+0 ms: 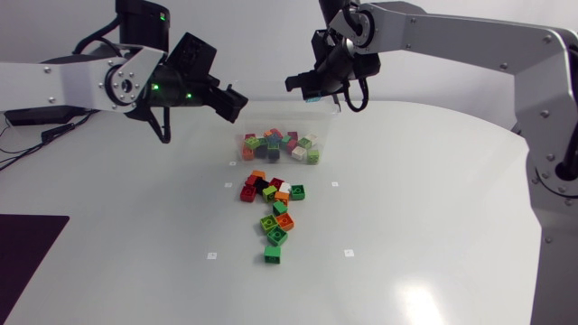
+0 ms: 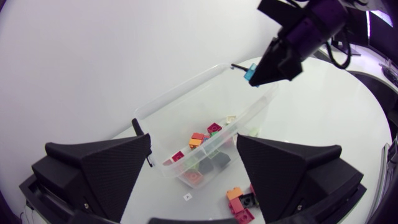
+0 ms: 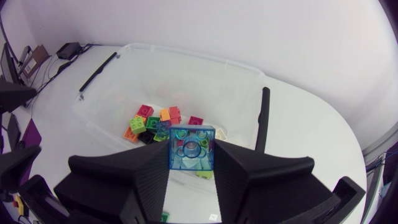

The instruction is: Place the duplo bricks in the container

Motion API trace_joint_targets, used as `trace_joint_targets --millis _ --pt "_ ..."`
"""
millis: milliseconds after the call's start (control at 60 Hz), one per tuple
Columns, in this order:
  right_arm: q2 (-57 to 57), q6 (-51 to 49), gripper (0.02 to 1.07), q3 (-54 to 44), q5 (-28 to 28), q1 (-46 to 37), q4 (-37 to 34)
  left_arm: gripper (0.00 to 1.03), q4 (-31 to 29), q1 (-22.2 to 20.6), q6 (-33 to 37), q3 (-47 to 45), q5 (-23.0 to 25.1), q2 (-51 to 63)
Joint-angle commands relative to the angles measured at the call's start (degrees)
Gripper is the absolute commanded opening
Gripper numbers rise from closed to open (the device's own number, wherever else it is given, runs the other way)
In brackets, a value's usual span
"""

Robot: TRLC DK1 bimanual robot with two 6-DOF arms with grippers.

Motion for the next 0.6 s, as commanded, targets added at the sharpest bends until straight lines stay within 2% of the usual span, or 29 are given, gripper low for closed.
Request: trace_joint_targets --millis 0,233,450,467,517,583 --pt "3.2 0.5 0.30 3.2 -0.2 -0.5 0.4 0.98 -2.0 0.8 2.9 -4.4 1.5 -3.1" --pt "6.3 0.4 0.30 6.3 -0.3 -0.7 2.5 0.98 -4.5 0.7 8.0 -12.1 3.6 -4.2" --pt "10.4 0.3 0.32 11.3 -0.1 -0.7 2.8 0.97 -6.4 0.3 8.4 -14.1 4.3 -0.6" --pt "10.5 0.3 0.33 11.4 -0.1 -0.7 2.6 0.97 -6.5 0.2 8.4 -14.1 4.3 -0.5" --pt "11.4 0.3 0.45 13.1 0.1 -0.7 1.5 0.97 -7.5 -0.5 7.9 -13.7 4.3 0.9" --pt "11.9 0.3 0.64 14.5 0.1 -0.6 0.3 0.97 -8.5 -0.8 7.3 -13.2 4.3 2.1"
